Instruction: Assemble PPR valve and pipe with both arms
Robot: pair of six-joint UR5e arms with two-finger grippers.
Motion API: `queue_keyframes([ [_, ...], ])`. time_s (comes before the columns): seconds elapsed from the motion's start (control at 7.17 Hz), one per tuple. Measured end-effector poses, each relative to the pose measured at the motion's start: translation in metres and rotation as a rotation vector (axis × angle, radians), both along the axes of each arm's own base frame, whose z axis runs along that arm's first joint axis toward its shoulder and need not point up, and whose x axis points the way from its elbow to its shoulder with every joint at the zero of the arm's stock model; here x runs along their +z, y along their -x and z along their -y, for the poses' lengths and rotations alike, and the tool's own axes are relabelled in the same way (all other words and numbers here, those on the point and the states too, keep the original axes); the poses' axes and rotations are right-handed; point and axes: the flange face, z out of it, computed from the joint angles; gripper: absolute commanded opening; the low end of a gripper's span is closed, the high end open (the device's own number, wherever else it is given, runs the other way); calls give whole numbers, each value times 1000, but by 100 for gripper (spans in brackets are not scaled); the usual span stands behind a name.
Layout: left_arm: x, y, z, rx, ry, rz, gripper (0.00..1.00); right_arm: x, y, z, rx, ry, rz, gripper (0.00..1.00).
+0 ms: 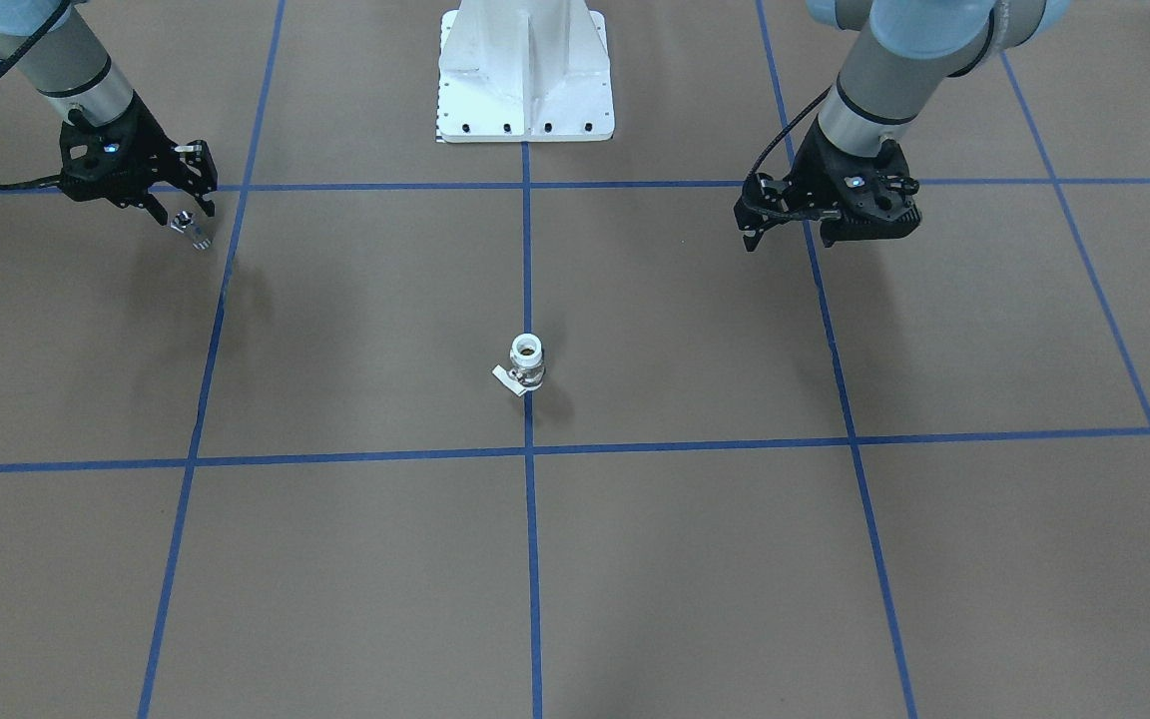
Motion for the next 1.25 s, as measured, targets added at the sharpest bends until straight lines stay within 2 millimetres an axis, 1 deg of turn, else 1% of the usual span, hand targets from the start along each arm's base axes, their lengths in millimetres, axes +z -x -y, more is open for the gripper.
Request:
queue_keyframes([
  [1.25, 1, 1, -1, -1, 2, 1, 99, 6, 3, 0, -6, 4, -10, 60],
])
